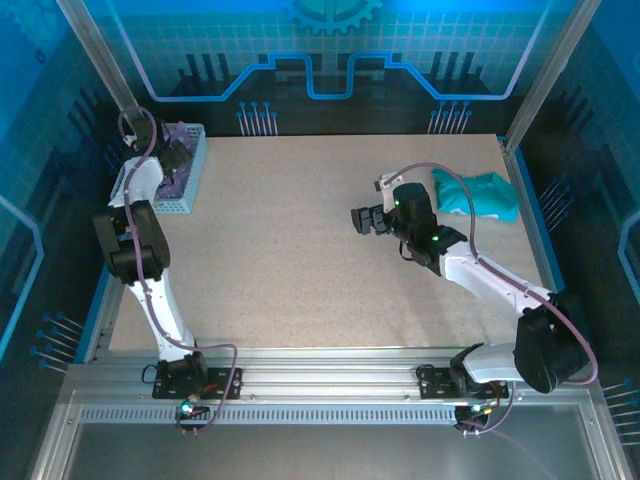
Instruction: Fold the inside-out t-shirt
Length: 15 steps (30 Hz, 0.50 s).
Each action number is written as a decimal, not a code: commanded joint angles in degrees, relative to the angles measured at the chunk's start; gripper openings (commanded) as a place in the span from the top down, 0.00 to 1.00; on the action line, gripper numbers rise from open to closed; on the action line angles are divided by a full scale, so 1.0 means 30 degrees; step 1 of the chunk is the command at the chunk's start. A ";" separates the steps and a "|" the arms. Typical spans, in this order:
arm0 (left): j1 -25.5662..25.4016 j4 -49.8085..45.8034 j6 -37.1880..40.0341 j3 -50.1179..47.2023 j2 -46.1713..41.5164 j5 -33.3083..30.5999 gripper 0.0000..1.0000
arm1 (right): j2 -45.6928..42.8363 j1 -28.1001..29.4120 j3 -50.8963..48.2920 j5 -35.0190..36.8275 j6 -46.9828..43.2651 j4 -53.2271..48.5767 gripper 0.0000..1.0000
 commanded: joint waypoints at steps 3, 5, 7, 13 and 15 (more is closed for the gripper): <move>0.0410 -0.1863 0.0858 0.2515 0.1759 -0.0687 0.02 | -0.0758 0.0262 -0.0403 0.0342 0.0358 -0.0262 0.00; 0.0591 -0.2428 0.0883 0.3385 0.2454 -0.0670 0.02 | -0.0787 0.0273 -0.0892 0.0448 0.0390 -0.0319 0.00; 0.0742 -0.2748 0.0928 0.4066 0.3062 -0.0606 0.01 | -0.0841 0.0264 -0.1093 0.0501 0.0475 -0.0321 0.00; 0.0810 -0.3886 0.1105 0.5960 0.4738 -0.0724 0.05 | -0.0716 0.0265 -0.1838 0.0700 0.0797 0.0234 0.00; 0.0795 -0.3835 0.1102 0.6204 0.5078 -0.0826 0.10 | -0.0503 0.0266 -0.1843 0.0647 0.0783 0.0268 0.00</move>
